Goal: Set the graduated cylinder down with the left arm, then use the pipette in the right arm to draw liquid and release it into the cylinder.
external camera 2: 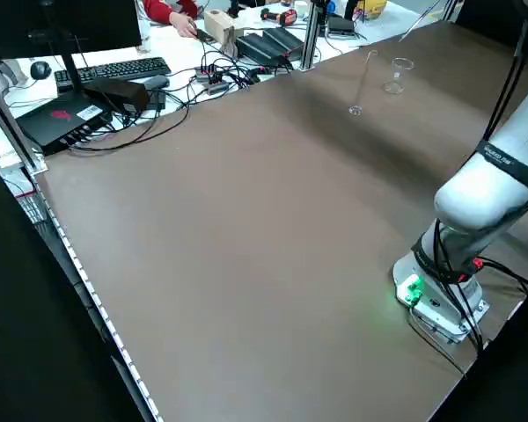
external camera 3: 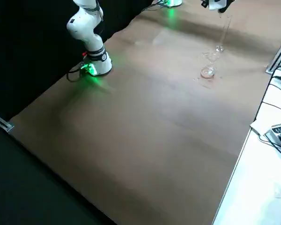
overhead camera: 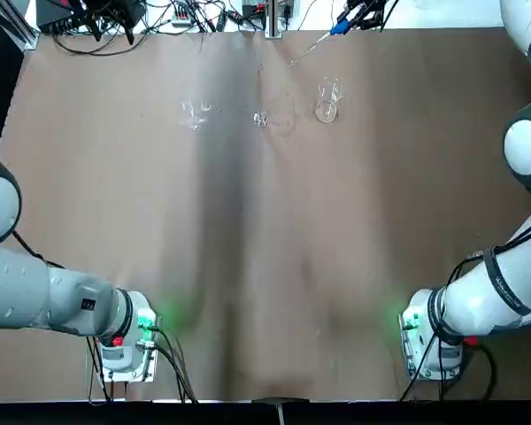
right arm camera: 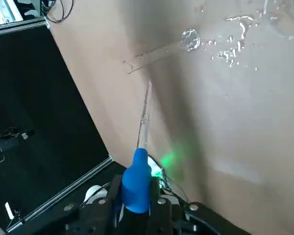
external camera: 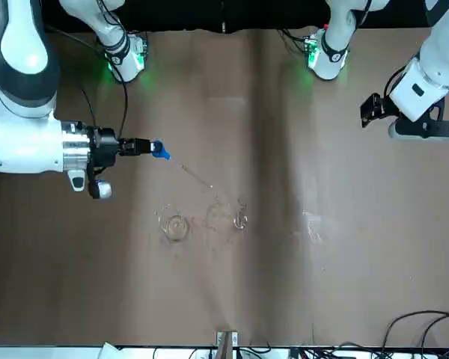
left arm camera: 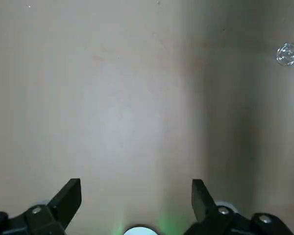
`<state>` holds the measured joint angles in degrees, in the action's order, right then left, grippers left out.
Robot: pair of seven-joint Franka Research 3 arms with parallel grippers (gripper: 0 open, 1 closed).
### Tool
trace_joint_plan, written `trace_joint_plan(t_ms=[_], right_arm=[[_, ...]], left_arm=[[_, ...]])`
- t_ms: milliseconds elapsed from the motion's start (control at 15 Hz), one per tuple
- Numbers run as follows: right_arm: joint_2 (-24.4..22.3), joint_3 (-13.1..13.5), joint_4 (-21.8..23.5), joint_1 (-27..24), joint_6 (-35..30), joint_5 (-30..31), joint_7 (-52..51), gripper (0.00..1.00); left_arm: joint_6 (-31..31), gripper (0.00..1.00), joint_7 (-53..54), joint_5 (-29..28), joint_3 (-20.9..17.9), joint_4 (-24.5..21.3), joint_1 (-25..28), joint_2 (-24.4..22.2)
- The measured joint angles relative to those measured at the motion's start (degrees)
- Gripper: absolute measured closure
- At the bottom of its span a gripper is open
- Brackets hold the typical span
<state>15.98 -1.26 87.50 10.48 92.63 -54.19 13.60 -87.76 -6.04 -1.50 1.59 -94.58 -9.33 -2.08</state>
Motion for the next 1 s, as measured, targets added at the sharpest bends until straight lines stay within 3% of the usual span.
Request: trace_joint_plan(t_ms=[333, 1000], right_arm=[[0.0, 0.0, -0.2, 1.2, 0.6, -0.5, 0.5, 0.74], [0.0, 0.0, -0.2, 5.9, 8.2, -0.5, 3.2, 0.74]], left_arm=[[-0.1, 0.00, 0.0, 0.0, 0.0, 0.3, 0.1, 0.5], [-0.1, 0.00, 0.0, 0.0, -0.1, 0.4, 0.5, 0.6]])
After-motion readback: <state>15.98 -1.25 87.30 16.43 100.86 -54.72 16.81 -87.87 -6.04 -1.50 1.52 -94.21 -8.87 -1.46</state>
